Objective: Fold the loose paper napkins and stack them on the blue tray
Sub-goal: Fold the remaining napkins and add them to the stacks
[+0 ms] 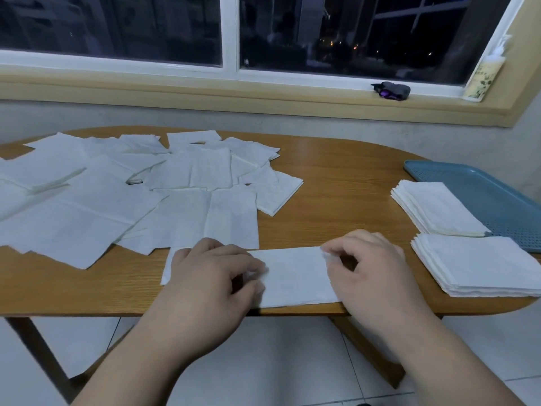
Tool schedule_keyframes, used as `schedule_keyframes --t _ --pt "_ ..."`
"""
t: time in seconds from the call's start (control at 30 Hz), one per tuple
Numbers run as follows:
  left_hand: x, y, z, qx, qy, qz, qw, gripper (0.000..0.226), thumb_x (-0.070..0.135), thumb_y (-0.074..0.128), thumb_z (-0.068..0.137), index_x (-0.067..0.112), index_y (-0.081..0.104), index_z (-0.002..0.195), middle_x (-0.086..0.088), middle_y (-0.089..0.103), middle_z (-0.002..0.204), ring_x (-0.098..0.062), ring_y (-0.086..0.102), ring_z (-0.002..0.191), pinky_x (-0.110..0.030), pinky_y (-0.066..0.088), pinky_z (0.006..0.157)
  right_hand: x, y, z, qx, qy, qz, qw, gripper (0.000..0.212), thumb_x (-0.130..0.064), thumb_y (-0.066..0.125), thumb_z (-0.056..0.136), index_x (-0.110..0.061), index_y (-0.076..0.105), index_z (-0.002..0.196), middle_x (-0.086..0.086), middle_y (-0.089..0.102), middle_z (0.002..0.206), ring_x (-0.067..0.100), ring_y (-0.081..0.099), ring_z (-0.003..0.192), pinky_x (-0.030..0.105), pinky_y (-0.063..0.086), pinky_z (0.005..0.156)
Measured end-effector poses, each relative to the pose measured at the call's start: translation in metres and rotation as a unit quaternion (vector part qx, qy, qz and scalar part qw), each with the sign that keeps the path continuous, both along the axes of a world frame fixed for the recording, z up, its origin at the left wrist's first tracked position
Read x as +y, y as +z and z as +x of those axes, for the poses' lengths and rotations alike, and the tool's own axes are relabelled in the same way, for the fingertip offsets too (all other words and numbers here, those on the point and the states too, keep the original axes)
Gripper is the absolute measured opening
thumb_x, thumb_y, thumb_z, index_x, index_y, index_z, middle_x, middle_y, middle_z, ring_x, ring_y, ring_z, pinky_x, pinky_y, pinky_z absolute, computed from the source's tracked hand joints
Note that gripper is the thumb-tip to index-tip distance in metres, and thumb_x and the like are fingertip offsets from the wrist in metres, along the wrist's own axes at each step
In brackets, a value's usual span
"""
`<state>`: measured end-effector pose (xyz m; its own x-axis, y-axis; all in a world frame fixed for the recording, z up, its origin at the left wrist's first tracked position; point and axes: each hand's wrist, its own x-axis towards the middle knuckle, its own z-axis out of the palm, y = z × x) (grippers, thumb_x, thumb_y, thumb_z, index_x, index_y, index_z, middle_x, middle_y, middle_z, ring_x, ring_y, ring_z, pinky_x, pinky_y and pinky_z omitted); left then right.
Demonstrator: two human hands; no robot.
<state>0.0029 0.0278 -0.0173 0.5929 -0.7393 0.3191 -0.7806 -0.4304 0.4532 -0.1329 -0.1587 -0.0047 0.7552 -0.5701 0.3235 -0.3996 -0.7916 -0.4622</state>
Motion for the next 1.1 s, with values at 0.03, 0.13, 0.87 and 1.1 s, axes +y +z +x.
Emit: schedule_keyframes --t 0.03,0.13,0.87,1.1 --pt "0.0 0.001 0.001 0.001 0.003 -0.014 1.0 0.027 0.052 0.049 0.083 0.049 0.067 0.102 0.04 0.057 0.1 0.009 0.036 0.11 -0.019 0.019 0.089 0.001 0.007 0.003 -0.006 0.007 0.006 1.0 0.021 -0.024 0.058 0.093 -0.037 0.071 0.102 -0.029 0.057 0.098 -0.009 0.041 0.103 0.023 0.027 0.097" --pt "0.006 0.008 0.006 -0.005 0.025 -0.05 0.998 0.028 0.047 0.047 0.082 0.047 0.069 0.101 0.037 0.058 0.102 0.007 0.037 0.104 -0.02 0.02 0.086 0.011 0.03 0.03 0.01 0.049 0.006 0.999 0.023 -0.023 0.058 0.093 -0.036 0.071 0.106 -0.027 0.057 0.101 -0.004 0.043 0.105 0.027 0.036 0.1" --pt "0.048 0.015 0.063 0.067 0.188 -0.109 0.974 0.02 0.043 0.052 0.091 0.042 0.067 0.103 0.03 0.057 0.109 0.002 0.038 0.112 -0.027 0.022 0.096 0.022 0.025 0.273 0.173 0.139 -0.11 0.969 0.042 -0.036 0.058 0.09 -0.026 0.057 0.131 0.001 0.051 0.128 0.024 0.047 0.12 0.04 0.046 0.096" --pt "0.05 0.016 0.066 0.079 0.185 -0.128 0.971 0.02 0.041 0.05 0.093 0.042 0.066 0.104 0.03 0.056 0.11 0.005 0.036 0.113 -0.024 0.02 0.095 0.023 0.029 0.284 0.14 0.143 -0.163 0.966 0.019 -0.024 0.051 0.092 -0.02 0.07 0.089 -0.002 0.062 0.093 0.022 0.059 0.09 0.04 0.053 0.08"
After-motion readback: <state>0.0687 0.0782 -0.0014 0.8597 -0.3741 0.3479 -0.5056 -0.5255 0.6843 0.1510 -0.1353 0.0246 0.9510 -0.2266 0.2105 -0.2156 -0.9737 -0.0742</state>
